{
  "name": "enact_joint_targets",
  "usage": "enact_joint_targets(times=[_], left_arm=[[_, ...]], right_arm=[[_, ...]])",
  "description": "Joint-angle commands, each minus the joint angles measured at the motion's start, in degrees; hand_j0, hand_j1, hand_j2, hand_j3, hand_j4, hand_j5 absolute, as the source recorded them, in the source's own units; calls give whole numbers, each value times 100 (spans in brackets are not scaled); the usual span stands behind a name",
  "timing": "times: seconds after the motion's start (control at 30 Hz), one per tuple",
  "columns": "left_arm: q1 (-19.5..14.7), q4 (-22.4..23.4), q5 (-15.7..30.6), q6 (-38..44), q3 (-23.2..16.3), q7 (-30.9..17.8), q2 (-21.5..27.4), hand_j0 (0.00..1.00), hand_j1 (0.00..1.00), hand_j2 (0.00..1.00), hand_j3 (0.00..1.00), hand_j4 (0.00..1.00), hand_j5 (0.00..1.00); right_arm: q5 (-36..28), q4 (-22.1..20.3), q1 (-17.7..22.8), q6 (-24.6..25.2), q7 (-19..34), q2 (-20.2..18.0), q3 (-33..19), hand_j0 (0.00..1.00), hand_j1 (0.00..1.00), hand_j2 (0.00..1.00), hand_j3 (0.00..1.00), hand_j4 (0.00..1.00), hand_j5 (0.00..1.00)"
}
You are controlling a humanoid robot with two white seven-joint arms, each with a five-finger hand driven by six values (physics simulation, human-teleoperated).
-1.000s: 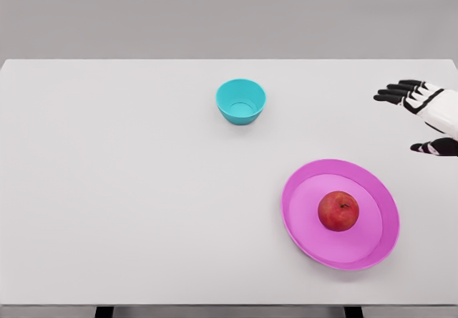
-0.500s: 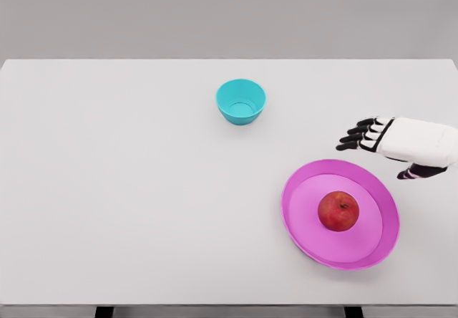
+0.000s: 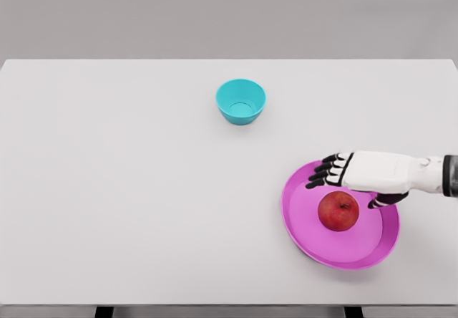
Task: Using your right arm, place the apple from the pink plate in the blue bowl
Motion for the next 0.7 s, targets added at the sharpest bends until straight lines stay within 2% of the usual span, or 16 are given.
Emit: enact_joint_targets(times=[0.0,0.67], left_arm=[[0,0,0,0,0,-2,0,100,100,100,100,100,100],[0,0,0,0,0,-2,0,100,100,100,100,100,100]], right_arm=[[-37,-1,0,15,-1,-5,138,100,100,100,100,100,100],[-29,-1,0,15,-1,-5,419,100,100,100,100,100,100]])
